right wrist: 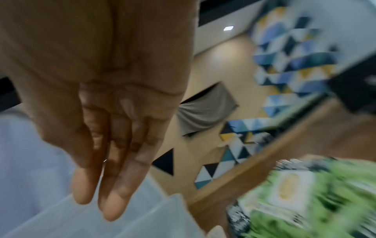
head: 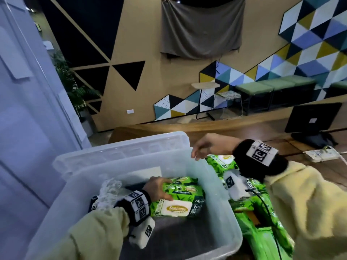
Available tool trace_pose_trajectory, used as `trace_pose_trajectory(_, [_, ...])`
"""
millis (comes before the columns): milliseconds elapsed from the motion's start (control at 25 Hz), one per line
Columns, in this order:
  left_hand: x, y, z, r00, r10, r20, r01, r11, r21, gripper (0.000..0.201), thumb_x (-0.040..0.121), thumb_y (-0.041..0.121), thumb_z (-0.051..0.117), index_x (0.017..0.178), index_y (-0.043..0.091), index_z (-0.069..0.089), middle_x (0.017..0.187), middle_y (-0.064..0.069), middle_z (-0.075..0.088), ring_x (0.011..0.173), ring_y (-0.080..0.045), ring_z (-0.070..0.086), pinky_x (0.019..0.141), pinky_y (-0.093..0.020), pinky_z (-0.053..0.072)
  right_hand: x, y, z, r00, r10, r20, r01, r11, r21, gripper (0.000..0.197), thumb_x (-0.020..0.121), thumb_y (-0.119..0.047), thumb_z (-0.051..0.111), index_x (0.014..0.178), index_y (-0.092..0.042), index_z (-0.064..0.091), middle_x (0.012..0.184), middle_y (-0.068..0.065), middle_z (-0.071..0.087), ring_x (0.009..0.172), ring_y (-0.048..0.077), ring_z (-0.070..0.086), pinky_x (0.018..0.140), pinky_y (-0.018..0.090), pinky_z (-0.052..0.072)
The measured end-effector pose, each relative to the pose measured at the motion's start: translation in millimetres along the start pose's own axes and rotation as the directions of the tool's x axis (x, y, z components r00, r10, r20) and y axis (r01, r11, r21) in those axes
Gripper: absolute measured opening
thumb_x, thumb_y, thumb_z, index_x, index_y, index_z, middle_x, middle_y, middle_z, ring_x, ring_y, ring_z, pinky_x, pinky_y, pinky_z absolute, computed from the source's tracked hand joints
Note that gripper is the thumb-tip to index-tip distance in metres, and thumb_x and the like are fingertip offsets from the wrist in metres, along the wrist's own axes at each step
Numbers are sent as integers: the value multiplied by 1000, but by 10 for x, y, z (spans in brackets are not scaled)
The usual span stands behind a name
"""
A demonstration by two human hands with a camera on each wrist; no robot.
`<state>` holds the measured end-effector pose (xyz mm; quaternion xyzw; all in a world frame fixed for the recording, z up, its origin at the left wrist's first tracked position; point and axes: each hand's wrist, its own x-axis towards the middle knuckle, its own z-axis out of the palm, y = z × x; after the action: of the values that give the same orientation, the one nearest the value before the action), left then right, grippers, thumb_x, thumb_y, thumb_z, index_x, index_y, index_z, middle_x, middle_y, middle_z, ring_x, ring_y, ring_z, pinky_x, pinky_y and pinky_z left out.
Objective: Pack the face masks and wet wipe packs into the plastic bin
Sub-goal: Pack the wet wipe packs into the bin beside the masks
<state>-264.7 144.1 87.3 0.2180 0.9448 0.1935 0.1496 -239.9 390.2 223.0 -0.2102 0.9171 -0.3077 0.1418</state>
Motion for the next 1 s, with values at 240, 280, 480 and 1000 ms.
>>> trace_pose_trajectory(240, [-115, -48, -97, 993, -81, -90, 45, 936, -349, 51, 66, 19, 84, 111, 23, 60, 107, 0, 64, 100, -11, 57, 70, -2, 38, -679, 1386, 787, 910, 391, -138, -244, 775, 582, 24, 90, 11, 47, 77, -1, 63, 60, 0, 67, 54, 7, 61, 56, 20, 48])
trace_pose_trajectory(280, [-132, -84, -113, 988, -98, -120, 36, 898, -438, 50, 64, 17, 85, 106, 24, 59, 102, 1, 64, 97, -12, 57, 66, 1, 38, -755, 1538, 1018, 887, 454, -85, -303, 710, 636, 21, 90, 11, 47, 79, 1, 63, 62, 2, 68, 55, 10, 62, 55, 20, 49])
trace_pose_trajectory(480, [-212, -83, -43, 988, -118, -98, 29, 769, -638, 55, 59, 19, 86, 103, 18, 53, 96, 3, 61, 89, -13, 57, 66, -3, 44, -785, 1815, 1698, 705, 705, 72, -411, 324, 852, 18, 89, 8, 51, 71, 9, 56, 50, 13, 61, 40, 17, 59, 51, 31, 52])
trace_pose_trajectory(1000, [-64, 74, 580, 997, 10, -74, 26, 887, 462, 126, 23, 53, 89, 131, 6, 45, 127, -25, 52, 111, -43, 58, 84, -55, 49, -609, 1681, 1813, 547, 826, 136, -73, -114, 991, 28, 82, -31, 68, 81, -5, 58, 77, 15, 57, 69, 27, 54, 44, 23, 48])
